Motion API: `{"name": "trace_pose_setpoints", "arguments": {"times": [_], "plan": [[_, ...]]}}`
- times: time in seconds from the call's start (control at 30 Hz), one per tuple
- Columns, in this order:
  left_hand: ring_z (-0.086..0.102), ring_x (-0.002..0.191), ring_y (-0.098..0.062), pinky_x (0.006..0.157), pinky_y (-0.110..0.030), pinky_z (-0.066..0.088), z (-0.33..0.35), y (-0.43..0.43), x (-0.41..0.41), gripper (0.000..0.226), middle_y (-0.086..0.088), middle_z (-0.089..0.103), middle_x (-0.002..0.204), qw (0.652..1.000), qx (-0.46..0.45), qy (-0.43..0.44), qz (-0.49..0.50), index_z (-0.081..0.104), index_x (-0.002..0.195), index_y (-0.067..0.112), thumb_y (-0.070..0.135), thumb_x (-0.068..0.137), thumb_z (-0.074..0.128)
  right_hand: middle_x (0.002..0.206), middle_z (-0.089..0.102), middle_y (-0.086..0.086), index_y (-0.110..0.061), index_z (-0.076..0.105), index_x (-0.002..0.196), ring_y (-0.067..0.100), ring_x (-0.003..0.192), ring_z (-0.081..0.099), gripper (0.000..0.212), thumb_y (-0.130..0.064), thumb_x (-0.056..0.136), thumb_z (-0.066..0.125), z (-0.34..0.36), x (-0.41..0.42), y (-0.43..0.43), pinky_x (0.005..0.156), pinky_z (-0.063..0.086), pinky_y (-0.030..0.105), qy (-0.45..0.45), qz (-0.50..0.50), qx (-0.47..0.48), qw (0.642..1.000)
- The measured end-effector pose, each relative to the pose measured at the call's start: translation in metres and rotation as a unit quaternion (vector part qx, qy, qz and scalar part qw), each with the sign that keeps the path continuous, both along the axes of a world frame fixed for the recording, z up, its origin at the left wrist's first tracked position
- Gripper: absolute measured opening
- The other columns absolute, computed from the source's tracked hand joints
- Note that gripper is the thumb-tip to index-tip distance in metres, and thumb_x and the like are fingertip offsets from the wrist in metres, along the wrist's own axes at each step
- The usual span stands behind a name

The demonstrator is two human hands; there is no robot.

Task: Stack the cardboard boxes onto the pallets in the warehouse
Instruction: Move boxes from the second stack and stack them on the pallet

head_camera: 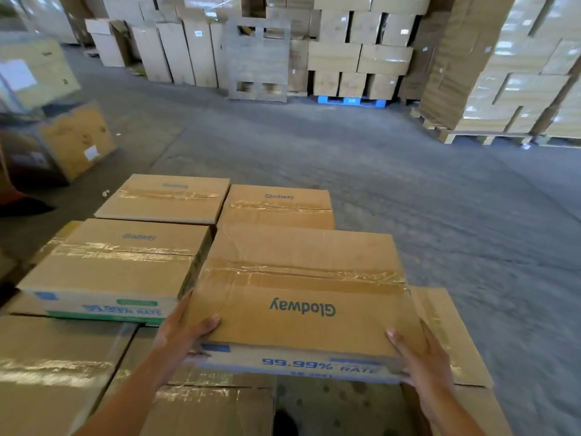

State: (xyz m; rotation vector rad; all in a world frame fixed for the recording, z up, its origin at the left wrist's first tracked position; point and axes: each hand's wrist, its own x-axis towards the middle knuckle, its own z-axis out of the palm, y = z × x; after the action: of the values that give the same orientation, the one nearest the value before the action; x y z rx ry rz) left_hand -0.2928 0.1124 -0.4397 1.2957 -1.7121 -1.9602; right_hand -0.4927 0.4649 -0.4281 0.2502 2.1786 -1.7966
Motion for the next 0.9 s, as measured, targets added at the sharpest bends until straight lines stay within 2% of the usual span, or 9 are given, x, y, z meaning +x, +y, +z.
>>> {"name": "trace_pose_setpoints", "arguments": {"times": [0.13,0.2,0.27,0.33,0.4,0.47,0.6,0.8,0.9], "plan": [[0.07,0.099,-0.033,0.071,-0.052,0.062,-0.013,-0.041,-0.023,0.096,0.004,0.061,0.122,0.999,0.004,-0.033,0.01,0.032,0.152,0.042,0.025,0.075,0.087,0.116,0.066,-0.006,-0.045,0.052,0.134,0.027,0.115,0.063,0.086,-0.05,0.055,0.086,-0.01,-0.033,-0.05,0.101,0.05,0.058,-0.006,0.032,-0.009,0.999],[0.069,0.099,-0.033,0.071,-0.051,0.062,-0.018,-0.055,-0.035,0.09,0.006,0.059,0.119,0.998,0.015,-0.051,0.019,0.033,0.151,0.041,0.022,0.079,0.084,0.119,0.063,-0.002,-0.038,0.051,0.14,0.029,0.118,0.059,0.093,-0.047,0.055,0.087,-0.015,-0.05,-0.072,0.101,0.049,0.06,-0.028,0.035,0.009,0.999],[0.066,0.099,-0.032,0.075,-0.052,0.061,-0.026,-0.07,-0.047,0.084,0.013,0.054,0.113,0.998,0.016,-0.06,0.021,0.034,0.151,0.039,0.021,0.083,0.081,0.108,0.061,-0.007,-0.038,0.052,0.139,0.03,0.114,0.057,0.096,-0.051,0.051,0.088,-0.023,-0.068,-0.092,0.1,0.05,0.061,-0.042,0.037,0.025,0.998],[0.065,0.099,-0.03,0.077,-0.053,0.061,-0.042,-0.087,-0.052,0.082,0.013,0.052,0.114,0.997,0.019,-0.079,0.015,0.034,0.151,0.039,0.021,0.085,0.079,0.099,0.059,-0.02,-0.049,0.061,0.119,0.023,0.102,0.061,0.07,-0.05,0.054,0.087,-0.035,-0.079,-0.104,0.097,0.052,0.058,-0.045,0.048,0.036,0.997],[0.065,0.1,-0.031,0.075,-0.051,0.061,-0.056,-0.1,-0.053,0.082,0.003,0.053,0.128,0.995,0.028,-0.09,0.017,0.035,0.149,0.043,0.023,0.084,0.08,0.098,0.062,-0.022,-0.061,0.063,0.093,0.012,0.091,0.062,0.042,-0.037,0.069,0.088,-0.045,-0.083,-0.116,0.093,0.055,0.052,-0.044,0.052,0.044,0.997],[0.066,0.101,-0.031,0.073,-0.048,0.061,-0.068,-0.116,-0.057,0.082,0.002,0.046,0.139,0.995,0.026,-0.091,0.014,0.034,0.15,0.045,0.025,0.085,0.079,0.102,0.065,-0.021,-0.071,0.06,0.086,0.01,0.094,0.064,0.046,-0.038,0.072,0.089,-0.053,-0.082,-0.131,0.09,0.055,0.047,-0.059,0.039,0.07,0.995],[0.067,0.099,-0.031,0.078,-0.049,0.059,-0.088,-0.146,-0.065,0.083,0.0,0.045,0.138,0.993,0.031,-0.113,0.002,0.03,0.155,0.04,0.021,0.088,0.076,0.113,0.065,-0.023,-0.074,0.054,0.106,0.022,0.111,0.065,0.065,-0.075,0.05,0.086,-0.107,-0.084,-0.136,0.095,0.054,0.055,-0.062,0.038,0.121,0.99],[0.059,0.112,-0.031,0.072,-0.042,0.058,-0.108,-0.162,-0.069,0.086,0.001,0.044,0.138,0.987,0.004,-0.16,-0.024,0.029,0.156,0.034,0.021,0.087,0.077,0.12,0.068,-0.012,-0.072,0.055,0.106,0.026,0.113,0.065,0.068,-0.082,0.045,0.082,-0.167,-0.092,-0.135,0.097,0.053,0.056,-0.104,0.032,0.156,0.982],[0.055,0.119,-0.033,0.091,-0.049,0.055,-0.117,-0.157,-0.078,0.09,-0.004,0.046,0.14,0.964,-0.09,-0.244,-0.049,0.033,0.155,0.026,0.029,0.081,0.083,0.123,0.065,-0.008,-0.074,0.052,0.105,0.029,0.113,0.063,0.064,-0.084,0.048,0.079,-0.182,-0.094,-0.132,0.096,0.053,0.058,-0.102,0.042,0.209,0.972]]}}
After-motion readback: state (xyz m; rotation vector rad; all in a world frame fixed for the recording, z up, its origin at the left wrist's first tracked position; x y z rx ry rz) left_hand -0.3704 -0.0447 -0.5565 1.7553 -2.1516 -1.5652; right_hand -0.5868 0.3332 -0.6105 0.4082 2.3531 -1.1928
